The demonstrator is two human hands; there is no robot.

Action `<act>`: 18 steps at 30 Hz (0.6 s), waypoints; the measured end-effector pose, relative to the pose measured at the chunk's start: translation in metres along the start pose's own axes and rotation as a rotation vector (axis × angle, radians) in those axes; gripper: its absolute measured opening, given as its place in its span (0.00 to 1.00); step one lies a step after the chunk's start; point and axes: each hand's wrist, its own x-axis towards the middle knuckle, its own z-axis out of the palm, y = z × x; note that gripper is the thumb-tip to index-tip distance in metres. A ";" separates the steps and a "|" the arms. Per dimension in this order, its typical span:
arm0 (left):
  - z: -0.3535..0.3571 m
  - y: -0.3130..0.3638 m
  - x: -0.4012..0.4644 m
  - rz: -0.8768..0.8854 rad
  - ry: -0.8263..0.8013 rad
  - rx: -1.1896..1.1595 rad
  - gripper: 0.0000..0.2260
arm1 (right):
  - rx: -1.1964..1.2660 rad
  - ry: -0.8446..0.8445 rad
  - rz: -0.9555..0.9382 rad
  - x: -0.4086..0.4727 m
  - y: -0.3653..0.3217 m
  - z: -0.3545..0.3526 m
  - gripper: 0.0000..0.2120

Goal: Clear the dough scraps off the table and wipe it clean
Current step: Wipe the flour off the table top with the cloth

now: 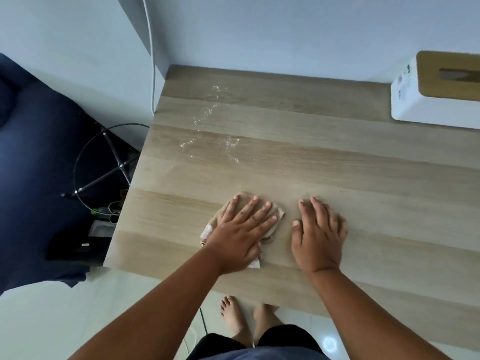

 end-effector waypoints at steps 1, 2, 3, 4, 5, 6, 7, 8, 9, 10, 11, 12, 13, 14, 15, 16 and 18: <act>0.002 0.003 -0.011 0.009 0.008 -0.009 0.32 | 0.027 0.010 -0.005 0.009 0.000 -0.002 0.24; 0.004 0.005 -0.022 0.002 0.018 -0.022 0.32 | 0.050 0.010 -0.006 0.018 -0.001 -0.004 0.23; 0.006 0.004 -0.034 -0.021 0.031 -0.036 0.32 | 0.072 0.007 -0.005 0.028 -0.003 -0.005 0.23; 0.007 0.002 -0.045 -0.063 0.049 -0.050 0.32 | 0.093 0.003 -0.002 0.037 -0.006 -0.005 0.22; 0.008 -0.001 -0.055 -0.121 0.068 -0.064 0.32 | 0.111 -0.005 0.004 0.045 -0.010 -0.005 0.22; 0.007 -0.005 -0.063 -0.196 0.085 -0.076 0.32 | 0.123 -0.017 0.009 0.053 -0.013 -0.005 0.22; 0.007 -0.009 -0.069 -0.279 0.098 -0.085 0.32 | 0.127 -0.036 0.018 0.060 -0.017 -0.004 0.22; 0.005 -0.014 -0.071 -0.359 0.106 -0.091 0.32 | 0.126 -0.063 0.034 0.067 -0.022 -0.003 0.22; 0.004 -0.018 -0.071 -0.427 0.104 -0.097 0.33 | 0.118 -0.091 0.054 0.073 -0.026 0.000 0.23; 0.002 -0.021 -0.068 -0.485 0.095 -0.104 0.33 | 0.106 -0.109 0.073 0.078 -0.030 0.002 0.24; 0.000 -0.025 -0.061 -0.536 0.083 -0.113 0.32 | 0.094 -0.116 0.086 0.082 -0.034 0.004 0.25; -0.002 -0.029 -0.053 -0.584 0.074 -0.126 0.32 | 0.082 -0.114 0.091 0.084 -0.037 0.006 0.26; -0.003 -0.033 -0.044 -0.626 0.069 -0.140 0.32 | 0.067 -0.107 0.089 0.085 -0.039 0.008 0.26; -0.004 -0.037 -0.033 -0.661 0.063 -0.149 0.32 | 0.052 -0.097 0.082 0.085 -0.040 0.010 0.27; -0.006 -0.041 -0.023 -0.686 0.060 -0.152 0.32 | 0.040 -0.083 0.077 0.084 -0.041 0.012 0.27; -0.009 -0.046 -0.011 -0.701 0.059 -0.153 0.33 | 0.031 -0.071 0.078 0.085 -0.042 0.013 0.28; -0.013 -0.057 0.011 -0.713 0.069 -0.160 0.33 | 0.018 -0.058 0.087 0.085 -0.043 0.015 0.29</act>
